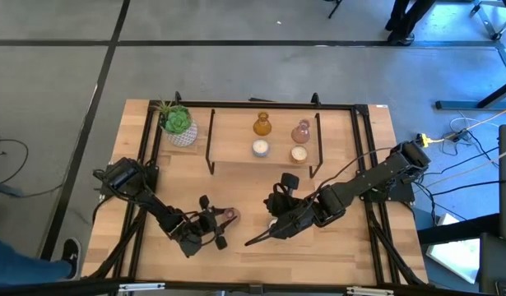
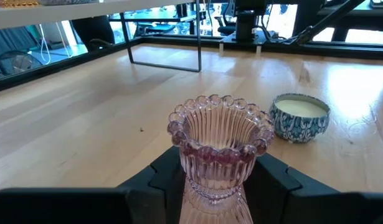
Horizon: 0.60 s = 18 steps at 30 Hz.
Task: Pick & Place candle stick holders
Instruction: Put the pink candle holder on the shelf aligned with the yellow and pink candle holders
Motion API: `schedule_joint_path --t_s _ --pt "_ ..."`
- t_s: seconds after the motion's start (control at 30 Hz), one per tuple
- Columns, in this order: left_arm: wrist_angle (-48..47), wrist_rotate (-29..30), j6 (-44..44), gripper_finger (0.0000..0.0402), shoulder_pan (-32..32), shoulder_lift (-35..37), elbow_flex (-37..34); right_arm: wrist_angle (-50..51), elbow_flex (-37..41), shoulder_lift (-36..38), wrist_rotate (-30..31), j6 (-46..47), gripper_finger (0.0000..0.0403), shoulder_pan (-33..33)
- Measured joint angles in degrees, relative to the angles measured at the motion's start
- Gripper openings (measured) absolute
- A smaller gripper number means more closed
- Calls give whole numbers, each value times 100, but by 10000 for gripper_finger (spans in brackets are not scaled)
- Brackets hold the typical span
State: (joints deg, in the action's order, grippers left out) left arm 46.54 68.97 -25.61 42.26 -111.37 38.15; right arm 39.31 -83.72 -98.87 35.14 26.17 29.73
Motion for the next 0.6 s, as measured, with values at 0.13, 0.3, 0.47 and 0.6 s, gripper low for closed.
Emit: schedule_joint_path --t_s 0.13,0.3,0.47,0.6 --pt "34 4 166 129 -2 112 0 45 0 0 0 1 10 0" --pt "43 64 795 129 -2 515 2 83 0 0 -68 41 10 -1" --pt "26 178 1683 129 -152 1067 2 81 0 0 -68 42 10 -1" --pt "-45 -145 2275 129 -531 1545 -40 77 0 0 -72 42 10 -1"
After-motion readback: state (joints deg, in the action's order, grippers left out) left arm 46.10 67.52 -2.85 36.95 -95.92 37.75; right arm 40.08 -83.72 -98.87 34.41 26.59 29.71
